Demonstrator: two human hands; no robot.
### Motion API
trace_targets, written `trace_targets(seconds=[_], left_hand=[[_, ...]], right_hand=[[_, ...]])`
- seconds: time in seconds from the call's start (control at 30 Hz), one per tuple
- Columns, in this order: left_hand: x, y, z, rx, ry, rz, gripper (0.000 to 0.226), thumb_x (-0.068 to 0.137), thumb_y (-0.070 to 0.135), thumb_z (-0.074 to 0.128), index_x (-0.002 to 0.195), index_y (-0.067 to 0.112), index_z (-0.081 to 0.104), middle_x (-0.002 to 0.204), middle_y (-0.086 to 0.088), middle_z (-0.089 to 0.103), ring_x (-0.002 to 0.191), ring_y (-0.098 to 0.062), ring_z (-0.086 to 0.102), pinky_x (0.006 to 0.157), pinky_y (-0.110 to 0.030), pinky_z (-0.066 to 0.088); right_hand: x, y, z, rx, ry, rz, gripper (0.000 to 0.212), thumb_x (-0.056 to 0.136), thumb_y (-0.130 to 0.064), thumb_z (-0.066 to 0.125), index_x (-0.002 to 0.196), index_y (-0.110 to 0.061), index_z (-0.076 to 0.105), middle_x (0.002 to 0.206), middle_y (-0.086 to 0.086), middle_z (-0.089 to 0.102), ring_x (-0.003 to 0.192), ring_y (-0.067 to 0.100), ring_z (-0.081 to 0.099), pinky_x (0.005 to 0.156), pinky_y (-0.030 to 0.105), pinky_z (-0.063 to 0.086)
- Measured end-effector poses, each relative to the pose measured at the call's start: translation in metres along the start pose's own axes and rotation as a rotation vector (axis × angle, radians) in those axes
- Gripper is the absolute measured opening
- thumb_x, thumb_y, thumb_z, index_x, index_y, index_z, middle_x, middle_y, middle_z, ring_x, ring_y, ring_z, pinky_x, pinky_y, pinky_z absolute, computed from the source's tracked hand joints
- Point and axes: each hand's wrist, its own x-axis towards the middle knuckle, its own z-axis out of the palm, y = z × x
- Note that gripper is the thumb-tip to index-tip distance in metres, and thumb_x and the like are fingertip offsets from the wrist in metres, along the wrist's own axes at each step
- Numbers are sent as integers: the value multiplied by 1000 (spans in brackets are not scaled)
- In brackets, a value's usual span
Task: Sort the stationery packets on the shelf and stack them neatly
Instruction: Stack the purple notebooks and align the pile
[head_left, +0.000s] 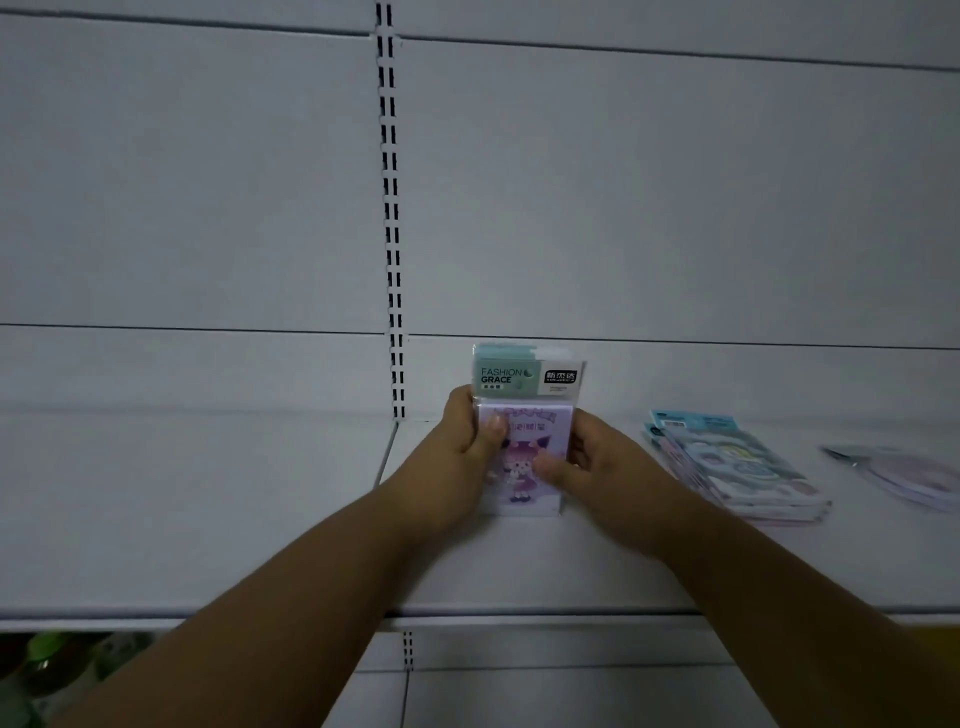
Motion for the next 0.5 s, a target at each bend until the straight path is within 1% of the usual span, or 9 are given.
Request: trace_targets(seconds=[0.03,0.1,0.2,0.27,0.33,0.4,0.43,0.5], left_hand=[[0,0,-5,65,-21,-31,33,101,37,37,132,27,40,119,10,62,101,6,61,79,-12,50],[-2,-1,-12,144,-82,-96,33,102,31,42,135,27,40,123,10,61,106,-1,60,87,-19,48],[-6,-4,-14,260,-135,-163,36,102,25,45,138,30,41,129,10,59,111,-6,56,87,-20,44],[-7,-5,-12,318,-144,-155,38,102,23,45,140,28,40,133,8,57,116,-9,53,94,-25,40],[-6,-6,-10,386,-154,-124,40,102,22,44,141,25,38,137,6,54,121,-11,50,98,-25,36],[-5,-6,-9,413,-130,-111,39,101,22,46,140,25,41,138,4,54,121,-13,51,101,-28,37],[-5,-7,-10,420,-112,-107,38,100,22,47,138,25,43,137,2,55,121,-15,52,104,-33,39],[-5,-7,-11,446,-94,-95,35,99,23,49,134,23,48,133,-1,56,119,-19,54,104,-42,43]], right_hand=[[0,0,-1,-4,-12,-2,37,87,-24,67,121,-32,54,113,-10,69,101,7,66,92,39,55],[2,0,-3,-5,4,-16,43,84,-22,71,122,-29,54,115,-8,68,103,9,66,92,41,55],[2,3,-1,7,36,-30,43,82,-22,73,120,-26,54,115,-5,69,104,12,65,92,43,54],[1,4,1,7,42,-37,42,83,-23,72,121,-25,55,114,-4,69,103,14,65,92,45,54],[1,5,2,-4,52,-44,41,83,-23,72,121,-25,56,113,-4,69,101,14,66,90,43,55],[1,5,2,-16,69,-52,38,83,-24,72,118,-26,57,110,-5,70,96,11,67,84,38,58],[1,5,1,-27,76,-56,37,83,-25,72,116,-28,57,108,-6,70,93,7,68,79,31,59],[-1,4,0,-55,88,-56,35,83,-28,72,114,-31,57,104,-9,70,86,0,68,68,16,56]])
